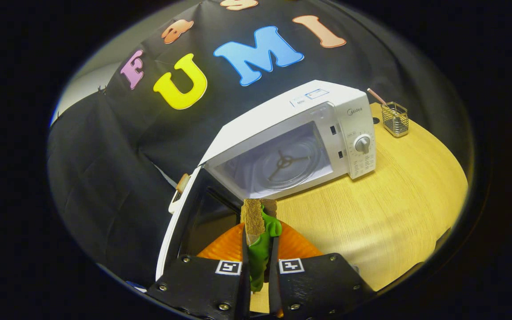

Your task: Open the microwave, put the food inside, and close the microwave door.

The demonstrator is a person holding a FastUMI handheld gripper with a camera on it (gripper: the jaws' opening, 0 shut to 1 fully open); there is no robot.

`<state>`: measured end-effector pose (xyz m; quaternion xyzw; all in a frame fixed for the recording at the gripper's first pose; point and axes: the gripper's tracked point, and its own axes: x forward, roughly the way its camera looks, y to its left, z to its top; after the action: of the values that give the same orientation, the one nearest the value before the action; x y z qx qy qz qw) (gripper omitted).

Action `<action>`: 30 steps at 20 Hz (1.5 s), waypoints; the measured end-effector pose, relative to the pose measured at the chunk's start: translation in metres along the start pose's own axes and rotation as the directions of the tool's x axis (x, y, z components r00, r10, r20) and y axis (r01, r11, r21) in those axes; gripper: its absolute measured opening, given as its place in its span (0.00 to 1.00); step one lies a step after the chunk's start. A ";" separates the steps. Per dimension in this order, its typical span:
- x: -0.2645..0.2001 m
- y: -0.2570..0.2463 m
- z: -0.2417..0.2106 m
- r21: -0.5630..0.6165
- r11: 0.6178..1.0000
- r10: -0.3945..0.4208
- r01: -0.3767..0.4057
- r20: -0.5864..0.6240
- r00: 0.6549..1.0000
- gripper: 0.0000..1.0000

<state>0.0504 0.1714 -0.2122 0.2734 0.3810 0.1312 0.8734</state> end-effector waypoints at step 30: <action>0.176 -0.026 0.075 0.370 0.928 -0.111 -0.050 0.402 0.909 0.16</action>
<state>0.2247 0.1991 -0.2895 0.4491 0.2086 -0.0186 0.8686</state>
